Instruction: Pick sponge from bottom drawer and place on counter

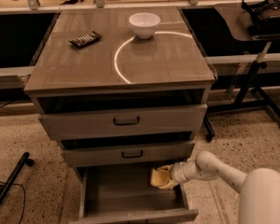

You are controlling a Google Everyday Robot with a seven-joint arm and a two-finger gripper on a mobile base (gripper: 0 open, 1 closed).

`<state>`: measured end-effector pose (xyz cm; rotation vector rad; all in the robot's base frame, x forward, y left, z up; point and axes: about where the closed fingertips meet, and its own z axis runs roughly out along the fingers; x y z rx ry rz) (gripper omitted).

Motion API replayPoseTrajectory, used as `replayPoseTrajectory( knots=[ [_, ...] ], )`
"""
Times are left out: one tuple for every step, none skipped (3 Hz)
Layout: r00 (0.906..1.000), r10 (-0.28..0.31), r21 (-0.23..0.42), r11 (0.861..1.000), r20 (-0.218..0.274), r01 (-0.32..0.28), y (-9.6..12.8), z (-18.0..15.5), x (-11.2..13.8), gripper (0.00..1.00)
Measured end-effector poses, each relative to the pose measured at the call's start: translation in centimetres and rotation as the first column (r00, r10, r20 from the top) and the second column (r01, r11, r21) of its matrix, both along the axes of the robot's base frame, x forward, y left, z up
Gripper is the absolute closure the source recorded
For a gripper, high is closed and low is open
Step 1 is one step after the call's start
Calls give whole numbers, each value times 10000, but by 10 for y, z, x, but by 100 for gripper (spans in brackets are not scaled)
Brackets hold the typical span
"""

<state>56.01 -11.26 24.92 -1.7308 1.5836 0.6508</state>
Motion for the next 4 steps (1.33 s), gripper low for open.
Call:
replayPoseTrajectory(
  knots=[
    [9923, 1239, 696, 9899, -71, -1231, -1, 40, -15, 100],
    [9820, 1838, 1117, 9776, -425, -1781, 6, 47, -35, 100],
    [9801, 1972, 1329, 9723, -228, -1925, 6, 57, -38, 100],
    [9722, 2179, 1631, 9596, 854, -2294, -2, 107, -50, 100]
  ],
)
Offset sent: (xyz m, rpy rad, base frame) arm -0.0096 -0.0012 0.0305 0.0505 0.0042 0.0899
